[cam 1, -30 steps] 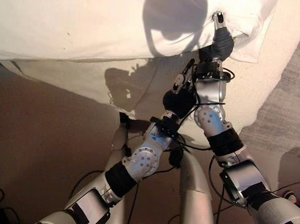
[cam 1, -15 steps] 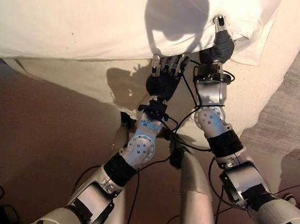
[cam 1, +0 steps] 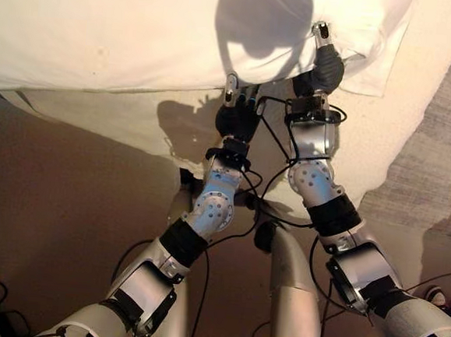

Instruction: Make the bed

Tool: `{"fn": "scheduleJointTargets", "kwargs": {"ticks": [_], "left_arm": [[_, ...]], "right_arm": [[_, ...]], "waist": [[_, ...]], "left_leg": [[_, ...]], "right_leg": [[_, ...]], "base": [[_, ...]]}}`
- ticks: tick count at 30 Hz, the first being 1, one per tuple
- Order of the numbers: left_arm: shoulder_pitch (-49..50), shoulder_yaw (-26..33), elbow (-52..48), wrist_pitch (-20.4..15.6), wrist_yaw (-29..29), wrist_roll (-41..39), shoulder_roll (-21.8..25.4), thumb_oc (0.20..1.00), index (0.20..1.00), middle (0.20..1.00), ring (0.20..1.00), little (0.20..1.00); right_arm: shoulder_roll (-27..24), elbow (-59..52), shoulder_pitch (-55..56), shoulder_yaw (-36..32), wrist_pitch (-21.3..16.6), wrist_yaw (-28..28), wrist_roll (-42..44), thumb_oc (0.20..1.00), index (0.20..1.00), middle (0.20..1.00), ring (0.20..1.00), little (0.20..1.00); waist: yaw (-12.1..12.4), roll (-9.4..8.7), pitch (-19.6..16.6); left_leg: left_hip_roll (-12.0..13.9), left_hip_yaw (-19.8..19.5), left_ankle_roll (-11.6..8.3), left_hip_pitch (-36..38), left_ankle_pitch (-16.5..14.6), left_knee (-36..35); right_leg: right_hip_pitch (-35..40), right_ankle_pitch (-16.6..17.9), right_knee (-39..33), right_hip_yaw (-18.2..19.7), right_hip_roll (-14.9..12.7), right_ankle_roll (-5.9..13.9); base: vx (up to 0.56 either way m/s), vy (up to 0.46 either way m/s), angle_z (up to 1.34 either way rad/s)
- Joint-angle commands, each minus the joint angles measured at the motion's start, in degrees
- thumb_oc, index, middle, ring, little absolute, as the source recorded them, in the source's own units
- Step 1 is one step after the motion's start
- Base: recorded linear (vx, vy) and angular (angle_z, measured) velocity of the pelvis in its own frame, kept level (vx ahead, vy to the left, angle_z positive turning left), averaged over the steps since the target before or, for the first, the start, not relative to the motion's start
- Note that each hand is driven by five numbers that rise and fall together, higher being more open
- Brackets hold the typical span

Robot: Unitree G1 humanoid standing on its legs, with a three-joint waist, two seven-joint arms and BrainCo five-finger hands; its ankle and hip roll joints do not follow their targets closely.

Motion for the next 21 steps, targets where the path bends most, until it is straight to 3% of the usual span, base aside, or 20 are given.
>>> {"fn": "scheduleJointTargets", "kwargs": {"ticks": [1,14,18,21], "left_arm": [[-4.8,14.7,2.0,-8.1,1.7,2.7,6.8,1.0,1.0,1.0,1.0,1.0],[-3.3,17.5,0.9,-9.2,3.3,2.9,9.2,1.0,1.0,1.0,1.0,1.0],[1.8,12.6,-3.4,-5.1,1.2,4.3,9.6,1.0,1.0,1.0,1.0,1.0],[8.1,5.0,-7.5,1.7,-2.8,6.7,11.6,1.0,1.0,1.0,1.0,1.0]], "right_arm": [[-2.4,-5.4,5.8,-1.5,-2.1,3.8,-1.0,0.2,0.2,0.2,0.2,0.2],[-2.7,-6.5,7.1,-0.8,-1.3,3.5,-2.1,0.2,0.2,0.2,0.2,0.2],[-3.5,-8.2,8.2,-1.3,-1.1,3.3,-3.2,0.2,0.2,0.2,0.2,0.2],[-4.3,-9.8,9.3,-2.0,-0.7,3.6,-3.6,0.2,0.2,0.2,0.2,0.2]], "waist": [[-0.7,-1.74,-1.0],[-0.3,-1.03,-1.0],[-0.1,0.06,-1.0],[0.4,1.16,-1.0]], "left_leg": [[-0.2,2.5,-0.88,1.2,-10.9,7.9],[-0.5,2.1,-0.77,0.7,-10.9,8.2],[-0.9,2.3,-0.53,0.5,-11.0,8.2],[-1.3,2.6,-0.32,0.3,-10.9,8.0]], "right_leg": [[1.8,12.8,-9.4,-0.8,-1.1,8.24],[1.4,12.6,-8.9,-1.0,-1.4,8.23],[1.3,12.6,-8.7,-1.1,-1.7,8.14],[1.2,12.7,-8.9,-1.1,-1.8,8.02]], "base": [[0.0,0.0,0.0],[0.0,0.0,0.0],[0.0,0.0,0.0],[0.0,0.011,-0.01]]}}
